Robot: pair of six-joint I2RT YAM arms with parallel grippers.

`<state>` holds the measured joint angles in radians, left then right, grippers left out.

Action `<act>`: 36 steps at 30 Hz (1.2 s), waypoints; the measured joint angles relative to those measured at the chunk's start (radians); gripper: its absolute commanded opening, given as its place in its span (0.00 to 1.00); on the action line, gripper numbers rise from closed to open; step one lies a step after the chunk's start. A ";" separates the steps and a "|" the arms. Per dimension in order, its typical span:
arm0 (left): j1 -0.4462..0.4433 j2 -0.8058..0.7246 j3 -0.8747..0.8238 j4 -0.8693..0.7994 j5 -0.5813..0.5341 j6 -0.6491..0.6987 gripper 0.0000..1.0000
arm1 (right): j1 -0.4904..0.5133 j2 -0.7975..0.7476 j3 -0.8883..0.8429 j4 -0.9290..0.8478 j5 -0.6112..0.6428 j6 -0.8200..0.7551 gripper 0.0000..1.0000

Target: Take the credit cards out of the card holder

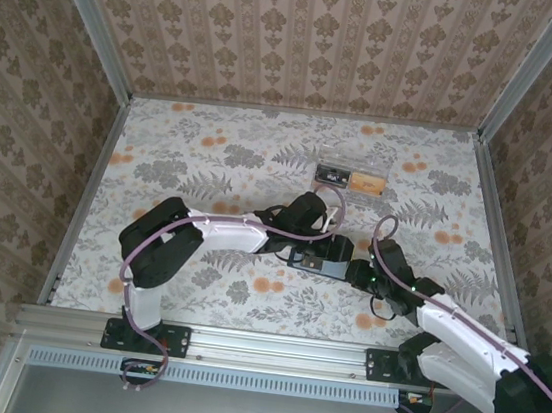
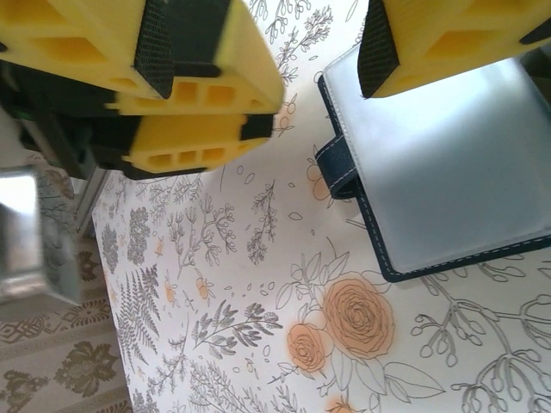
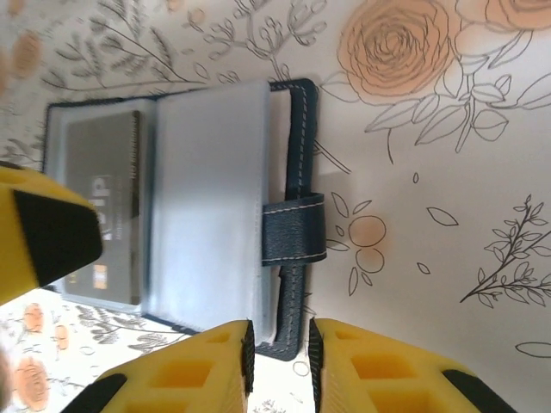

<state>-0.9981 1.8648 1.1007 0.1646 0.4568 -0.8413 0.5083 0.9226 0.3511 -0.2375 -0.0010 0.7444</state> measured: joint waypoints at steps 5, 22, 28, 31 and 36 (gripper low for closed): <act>0.054 -0.078 -0.079 -0.026 -0.026 0.014 0.52 | 0.000 -0.039 0.000 0.008 -0.019 0.000 0.25; 0.175 -0.143 -0.240 -0.093 -0.100 0.049 0.00 | 0.013 0.356 0.118 0.267 -0.203 0.041 0.22; 0.172 -0.112 -0.241 -0.094 -0.099 0.049 0.00 | 0.013 0.430 0.137 0.304 -0.218 0.046 0.22; 0.164 -0.108 -0.241 -0.100 -0.103 0.049 0.00 | 0.013 0.448 0.138 0.308 -0.218 0.048 0.23; 0.148 -0.104 -0.241 -0.114 -0.114 0.049 0.00 | 0.013 0.483 0.140 0.318 -0.218 0.048 0.23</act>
<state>-0.8505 1.7607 0.8600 0.0505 0.3431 -0.7925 0.5217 1.4055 0.4915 0.0803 -0.2188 0.7929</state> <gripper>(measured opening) 0.051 0.232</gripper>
